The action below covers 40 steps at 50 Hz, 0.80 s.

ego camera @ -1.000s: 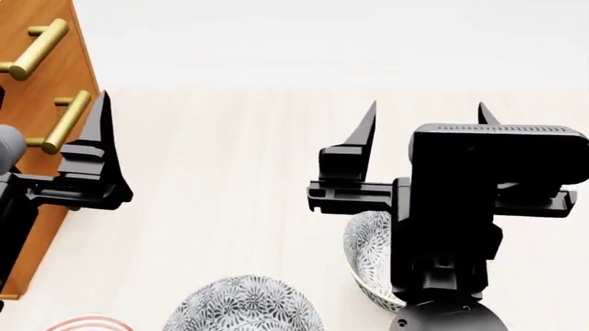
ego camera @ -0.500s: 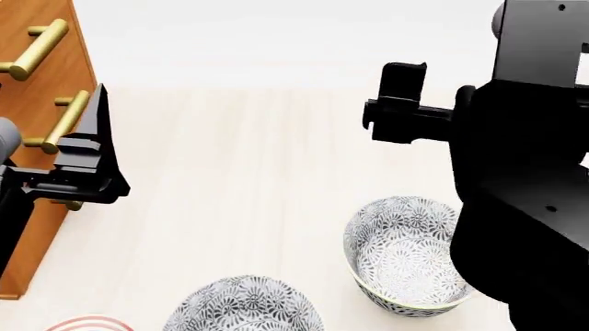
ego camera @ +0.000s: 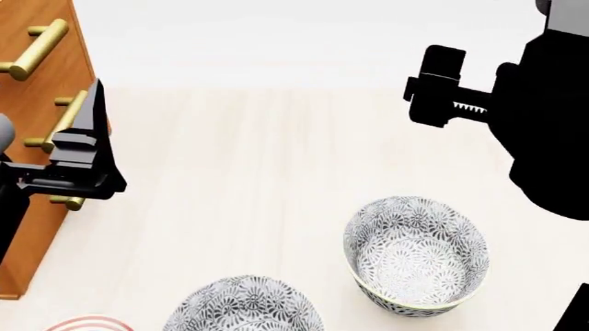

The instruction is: Stack the bowl at the front on the bowl in the middle.

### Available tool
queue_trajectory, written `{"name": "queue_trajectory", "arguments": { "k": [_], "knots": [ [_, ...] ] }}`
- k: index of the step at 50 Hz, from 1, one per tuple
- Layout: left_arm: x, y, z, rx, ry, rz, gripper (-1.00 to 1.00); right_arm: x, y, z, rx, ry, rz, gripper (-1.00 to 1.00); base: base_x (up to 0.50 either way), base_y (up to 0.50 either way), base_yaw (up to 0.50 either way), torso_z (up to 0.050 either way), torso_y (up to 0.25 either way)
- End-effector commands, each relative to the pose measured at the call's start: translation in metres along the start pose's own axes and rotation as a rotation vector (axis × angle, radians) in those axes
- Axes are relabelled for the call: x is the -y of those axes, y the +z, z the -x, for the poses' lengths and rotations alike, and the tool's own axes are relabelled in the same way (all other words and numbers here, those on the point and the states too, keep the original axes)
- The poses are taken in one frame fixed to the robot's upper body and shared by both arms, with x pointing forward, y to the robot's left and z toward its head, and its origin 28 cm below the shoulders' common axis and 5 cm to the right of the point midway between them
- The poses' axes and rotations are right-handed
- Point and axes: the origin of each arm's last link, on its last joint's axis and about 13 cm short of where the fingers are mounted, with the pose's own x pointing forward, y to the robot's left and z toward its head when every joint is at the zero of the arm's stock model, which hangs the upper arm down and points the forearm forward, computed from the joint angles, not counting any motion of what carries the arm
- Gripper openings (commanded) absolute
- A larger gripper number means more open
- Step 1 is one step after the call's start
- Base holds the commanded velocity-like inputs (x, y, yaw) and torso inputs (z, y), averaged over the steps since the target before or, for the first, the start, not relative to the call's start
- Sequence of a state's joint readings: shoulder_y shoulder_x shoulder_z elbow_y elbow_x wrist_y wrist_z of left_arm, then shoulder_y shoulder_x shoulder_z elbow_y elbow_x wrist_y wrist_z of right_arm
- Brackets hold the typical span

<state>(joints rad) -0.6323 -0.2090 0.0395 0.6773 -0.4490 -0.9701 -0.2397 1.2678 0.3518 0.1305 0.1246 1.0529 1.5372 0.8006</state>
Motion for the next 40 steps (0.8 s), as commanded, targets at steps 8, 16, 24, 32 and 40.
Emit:
{"name": "queue_trajectory", "arguments": {
  "k": [8,16,24,32,40],
  "knots": [
    [-0.001,-0.003,-0.002,-0.01,0.004,0.003,1.0,0.048,-0.011,-0.015,-0.231,-0.085,-0.088,1.0,0.0,0.0,0.0,0.0,0.0],
    [-0.002,-0.005,-0.002,-0.015,0.007,0.005,1.0,0.062,-0.023,-0.024,-0.29,-0.099,-0.134,1.0,0.0,0.0,0.0,0.0,0.0],
    [-0.002,-0.003,-0.002,-0.011,0.007,0.006,1.0,0.072,-0.044,-0.038,-0.335,-0.084,-0.169,1.0,0.0,0.0,0.0,0.0,0.0],
    [-0.002,-0.004,-0.003,-0.013,0.004,0.005,1.0,0.078,-0.06,-0.049,-0.399,-0.058,-0.215,1.0,0.0,0.0,0.0,0.0,0.0],
    [-0.002,-0.004,-0.004,-0.013,0.002,0.001,1.0,0.075,-0.075,-0.06,-0.428,-0.038,-0.187,1.0,0.0,0.0,0.0,0.0,0.0]
  ]
}}
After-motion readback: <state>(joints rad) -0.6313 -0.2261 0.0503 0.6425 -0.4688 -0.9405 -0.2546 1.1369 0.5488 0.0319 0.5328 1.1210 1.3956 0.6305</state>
